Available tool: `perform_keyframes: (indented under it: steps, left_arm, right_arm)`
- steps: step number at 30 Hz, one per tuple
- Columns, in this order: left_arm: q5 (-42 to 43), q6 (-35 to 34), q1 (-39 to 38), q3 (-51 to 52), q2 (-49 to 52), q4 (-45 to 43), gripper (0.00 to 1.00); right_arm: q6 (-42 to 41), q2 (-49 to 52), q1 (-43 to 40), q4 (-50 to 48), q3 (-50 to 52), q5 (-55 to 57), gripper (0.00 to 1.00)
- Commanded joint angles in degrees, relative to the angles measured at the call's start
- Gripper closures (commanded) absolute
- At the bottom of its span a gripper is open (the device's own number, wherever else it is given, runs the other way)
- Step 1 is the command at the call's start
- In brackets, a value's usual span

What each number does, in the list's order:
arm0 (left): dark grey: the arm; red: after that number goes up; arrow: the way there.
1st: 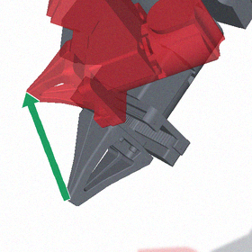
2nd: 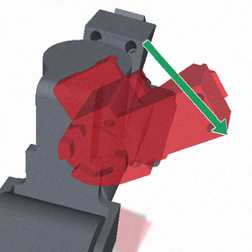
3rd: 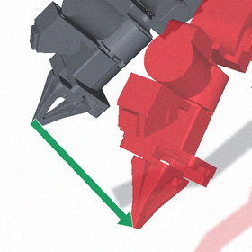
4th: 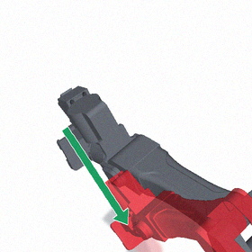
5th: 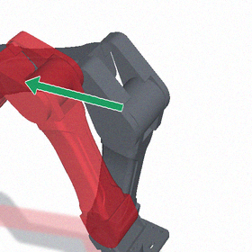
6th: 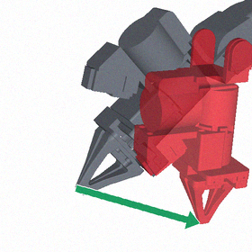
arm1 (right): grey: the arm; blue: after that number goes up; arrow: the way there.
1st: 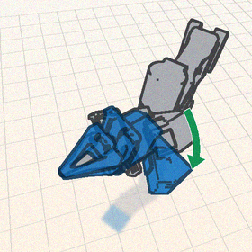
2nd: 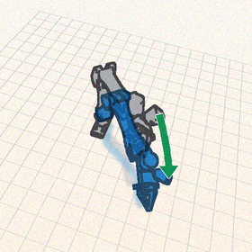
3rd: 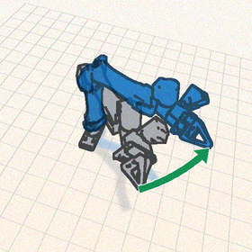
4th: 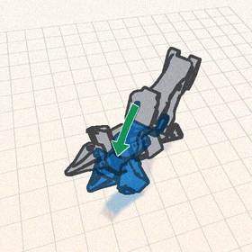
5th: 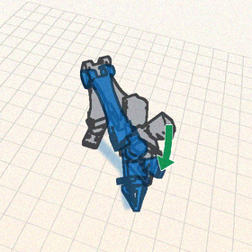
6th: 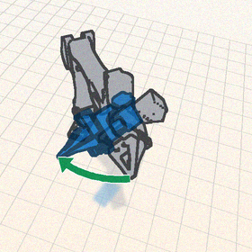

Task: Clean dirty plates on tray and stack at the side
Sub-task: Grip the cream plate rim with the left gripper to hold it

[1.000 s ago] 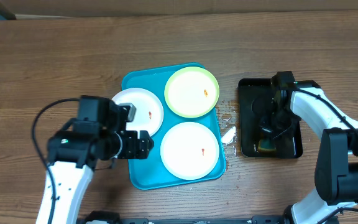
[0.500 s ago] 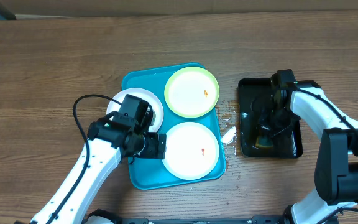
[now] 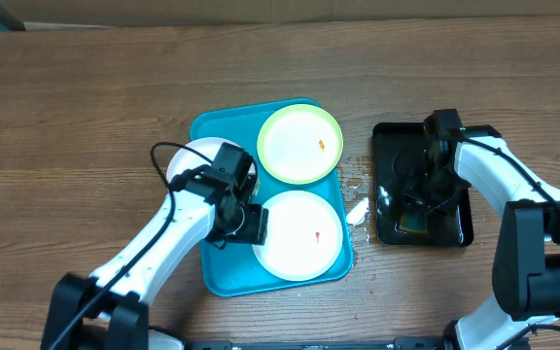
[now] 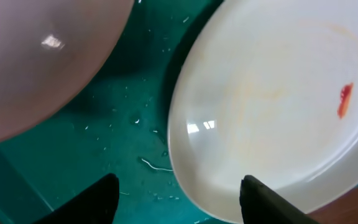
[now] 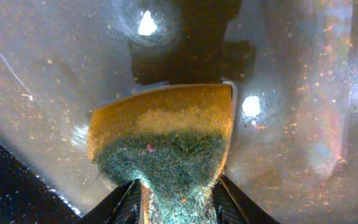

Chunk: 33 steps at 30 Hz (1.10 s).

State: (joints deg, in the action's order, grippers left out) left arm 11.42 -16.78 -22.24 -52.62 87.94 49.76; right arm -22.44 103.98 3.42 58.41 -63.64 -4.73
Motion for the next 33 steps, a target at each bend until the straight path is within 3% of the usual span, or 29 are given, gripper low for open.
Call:
perform_keyframes:
  steps: [1,7,12,15,22,29,30,33]
  left_arm:
    - [-0.1,-0.2,-0.3,0.5,3.4,-0.8,0.46]
    - [-1.6,-0.2,-0.3,0.5,8.4,-1.6,0.56]
    - [-1.3,-0.6,-0.3,0.5,12.1,-3.3,0.86]
    - [-1.4,-1.2,-0.3,0.5,12.4,-3.7,0.96]
    - [-1.4,-1.3,-0.3,0.5,12.4,-3.7,0.96]
    - [-1.5,-3.2,-0.3,0.5,12.4,-4.2,0.96]
    - [-1.5,-3.2,-0.3,0.5,12.4,-4.2,0.96]
    - [-1.5,-3.2,-0.3,0.5,12.4,-4.0,0.96]
  right_arm:
    - [0.0,-0.5,-0.2,1.0,-1.2,-0.5,0.6]
    - [3.0,-0.7,-0.2,4.0,-2.7,-0.5,0.67]
    - [3.0,-2.9,-0.2,6.5,-4.0,-0.5,0.67]
    - [3.0,-5.3,-0.2,7.2,-4.0,-0.5,0.67]
    - [1.2,-6.2,0.0,7.7,-2.3,-0.5,0.64]
    - [-0.3,-6.1,0.0,-6.1,7.1,0.8,0.64]
    - [-0.3,-6.1,0.0,-7.8,8.1,1.2,0.65]
    - [-0.3,-6.2,-0.2,-8.5,8.4,1.2,0.83]
